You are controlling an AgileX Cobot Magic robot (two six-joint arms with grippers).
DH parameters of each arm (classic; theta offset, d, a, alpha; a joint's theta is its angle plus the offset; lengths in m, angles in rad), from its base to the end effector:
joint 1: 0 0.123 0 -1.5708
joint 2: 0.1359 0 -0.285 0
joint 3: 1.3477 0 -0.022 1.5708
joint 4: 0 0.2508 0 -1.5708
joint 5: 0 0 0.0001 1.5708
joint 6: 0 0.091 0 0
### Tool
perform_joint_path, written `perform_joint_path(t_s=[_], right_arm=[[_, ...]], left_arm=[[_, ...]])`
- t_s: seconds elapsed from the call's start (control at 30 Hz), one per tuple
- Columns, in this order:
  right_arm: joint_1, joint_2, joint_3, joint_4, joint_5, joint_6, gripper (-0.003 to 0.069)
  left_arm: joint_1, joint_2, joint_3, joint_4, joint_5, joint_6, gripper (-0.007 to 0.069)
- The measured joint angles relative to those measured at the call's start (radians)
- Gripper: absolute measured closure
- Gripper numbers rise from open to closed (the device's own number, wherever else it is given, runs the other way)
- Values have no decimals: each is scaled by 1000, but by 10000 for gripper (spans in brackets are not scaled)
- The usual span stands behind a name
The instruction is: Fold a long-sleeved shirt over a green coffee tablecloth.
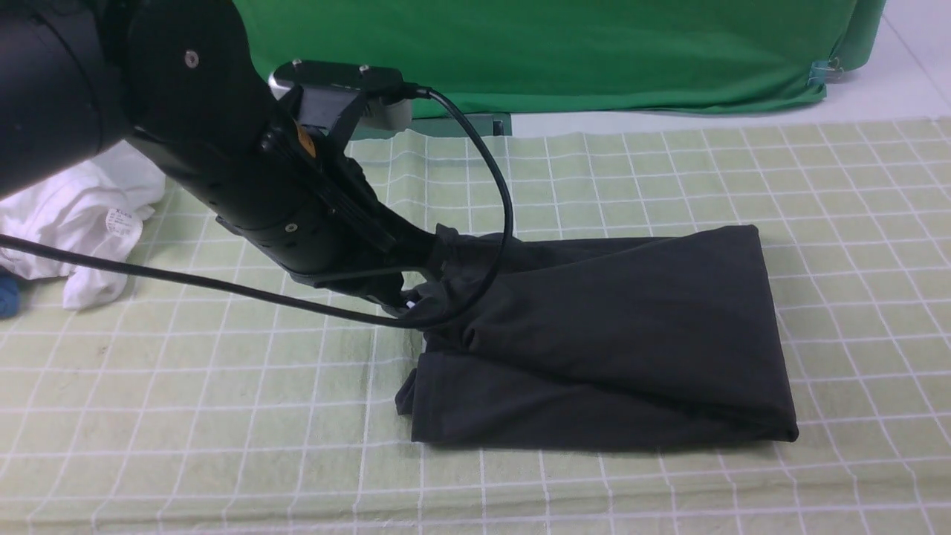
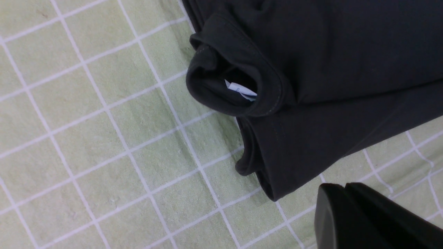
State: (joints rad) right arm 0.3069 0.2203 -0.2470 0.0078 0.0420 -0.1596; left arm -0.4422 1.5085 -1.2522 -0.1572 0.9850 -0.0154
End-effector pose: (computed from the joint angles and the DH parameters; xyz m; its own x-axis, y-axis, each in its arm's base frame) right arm 0.0670 0.0213 0.2792 0.1134 -0.1227 -0.9859 -0.2886 0.9455 -0.1509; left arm 0.2740 -0.1429 0.3044 -0.8685 0.2986 -0.3956 0.3855 0.9086 -0.1604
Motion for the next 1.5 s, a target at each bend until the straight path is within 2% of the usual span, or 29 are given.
perform_joint_path(t_s=[0.53,0.8,1.0,1.1,1.27,1.5], right_arm=[[0,4,4,-1,-10,5,616],[-6,-65,79,-1,3,13,601],[-88,-157,202,-8,129,19,587],[-135,-194,249,-64,210,19,580],[-204,-220,257,-100,210,19,570],[-225,-220,257,-93,210,19,552]], left_arm=[[0,0,0,0,-1,3,613],[0,0,0,0,1,3,613],[0,0,0,1,-1,8,613],[0,0,0,3,-3,24,613],[0,0,0,4,-4,30,613],[0,0,0,42,-31,48,613]])
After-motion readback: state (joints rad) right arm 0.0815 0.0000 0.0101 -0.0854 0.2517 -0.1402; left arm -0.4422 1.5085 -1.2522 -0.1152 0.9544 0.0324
